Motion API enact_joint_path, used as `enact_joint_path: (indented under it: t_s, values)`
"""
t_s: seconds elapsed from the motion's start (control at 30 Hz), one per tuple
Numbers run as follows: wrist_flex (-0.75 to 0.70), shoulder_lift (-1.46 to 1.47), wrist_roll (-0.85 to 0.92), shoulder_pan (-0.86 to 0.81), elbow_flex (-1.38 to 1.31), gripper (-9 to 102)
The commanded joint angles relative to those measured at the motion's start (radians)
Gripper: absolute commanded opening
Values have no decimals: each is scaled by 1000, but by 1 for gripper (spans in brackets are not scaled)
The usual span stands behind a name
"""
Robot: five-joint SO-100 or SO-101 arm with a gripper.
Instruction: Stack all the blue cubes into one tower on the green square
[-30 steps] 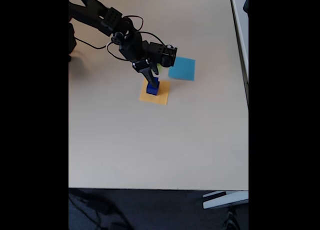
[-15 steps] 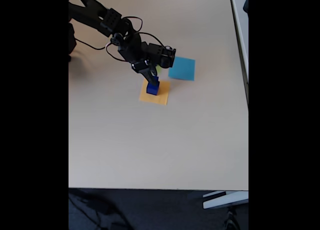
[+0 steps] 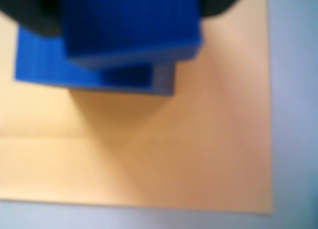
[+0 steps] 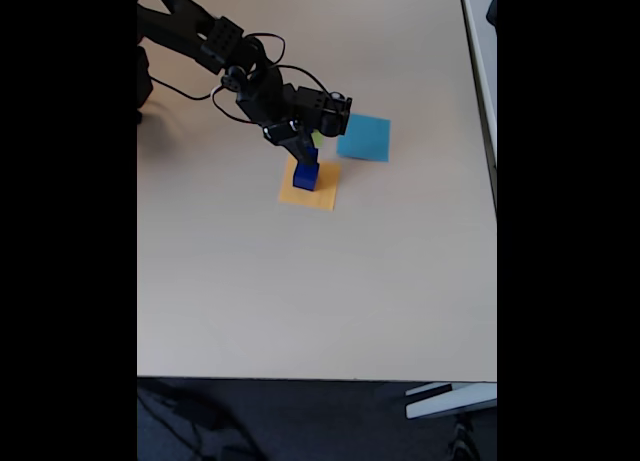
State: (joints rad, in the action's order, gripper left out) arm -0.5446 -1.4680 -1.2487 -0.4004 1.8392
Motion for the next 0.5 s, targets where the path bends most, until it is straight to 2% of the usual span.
enact_joint_path:
  t_s: [0.0,0.47]
  values:
    - [6,-66,2,-2,-17,6]
    - [-173,-29,-14,32,-308,6]
